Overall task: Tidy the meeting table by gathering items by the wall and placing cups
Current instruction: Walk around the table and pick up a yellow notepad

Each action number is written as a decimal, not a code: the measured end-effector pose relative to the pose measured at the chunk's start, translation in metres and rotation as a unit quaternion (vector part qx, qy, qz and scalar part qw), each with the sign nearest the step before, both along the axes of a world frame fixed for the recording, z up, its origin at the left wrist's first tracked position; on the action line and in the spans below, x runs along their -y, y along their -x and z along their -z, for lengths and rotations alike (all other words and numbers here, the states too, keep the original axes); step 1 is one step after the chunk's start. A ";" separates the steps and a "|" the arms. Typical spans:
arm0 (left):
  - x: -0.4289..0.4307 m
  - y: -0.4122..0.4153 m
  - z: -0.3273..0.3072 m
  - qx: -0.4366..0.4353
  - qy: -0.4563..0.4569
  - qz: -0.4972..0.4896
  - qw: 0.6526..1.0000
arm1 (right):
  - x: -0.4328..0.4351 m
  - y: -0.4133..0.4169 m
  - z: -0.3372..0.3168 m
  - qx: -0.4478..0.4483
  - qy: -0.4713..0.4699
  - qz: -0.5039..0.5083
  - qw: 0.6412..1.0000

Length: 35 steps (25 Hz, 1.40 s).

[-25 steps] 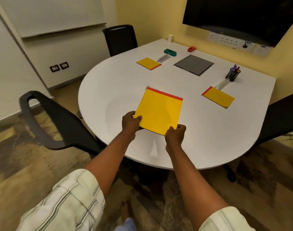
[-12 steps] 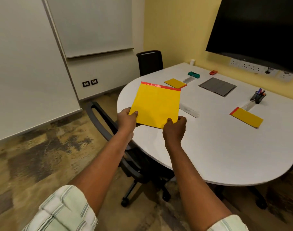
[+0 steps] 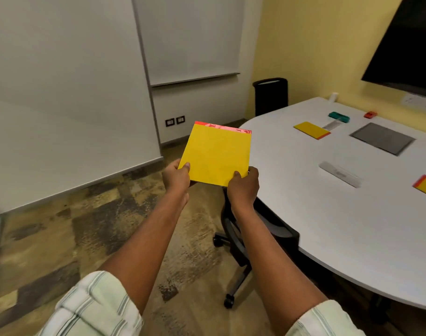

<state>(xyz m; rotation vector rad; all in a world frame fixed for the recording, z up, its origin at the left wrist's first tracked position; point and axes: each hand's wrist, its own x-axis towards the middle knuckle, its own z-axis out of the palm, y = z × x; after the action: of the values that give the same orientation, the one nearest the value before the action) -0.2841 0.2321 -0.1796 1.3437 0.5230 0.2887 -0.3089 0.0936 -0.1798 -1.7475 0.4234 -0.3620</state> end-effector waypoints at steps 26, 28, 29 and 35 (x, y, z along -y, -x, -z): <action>-0.235 -0.468 0.118 -0.105 0.059 0.081 0.989 | -0.224 -0.476 0.113 -0.098 0.023 0.019 0.995; -0.248 -0.515 0.126 -0.131 0.064 0.134 0.980 | -0.230 -0.519 0.117 -0.105 0.029 0.032 0.994; -0.254 -0.533 0.127 -0.146 0.062 0.158 0.975 | -0.233 -0.538 0.117 -0.111 0.033 0.036 0.993; -0.286 -0.671 0.126 -0.161 0.066 0.284 0.943 | -0.255 -0.658 0.109 -0.113 0.038 0.066 0.991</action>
<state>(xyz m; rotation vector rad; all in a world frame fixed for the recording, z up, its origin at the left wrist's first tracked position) 0.3872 0.5182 -0.3052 1.3566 0.3926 -0.4394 0.3487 0.3487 -0.2890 -1.8471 0.6987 -0.2767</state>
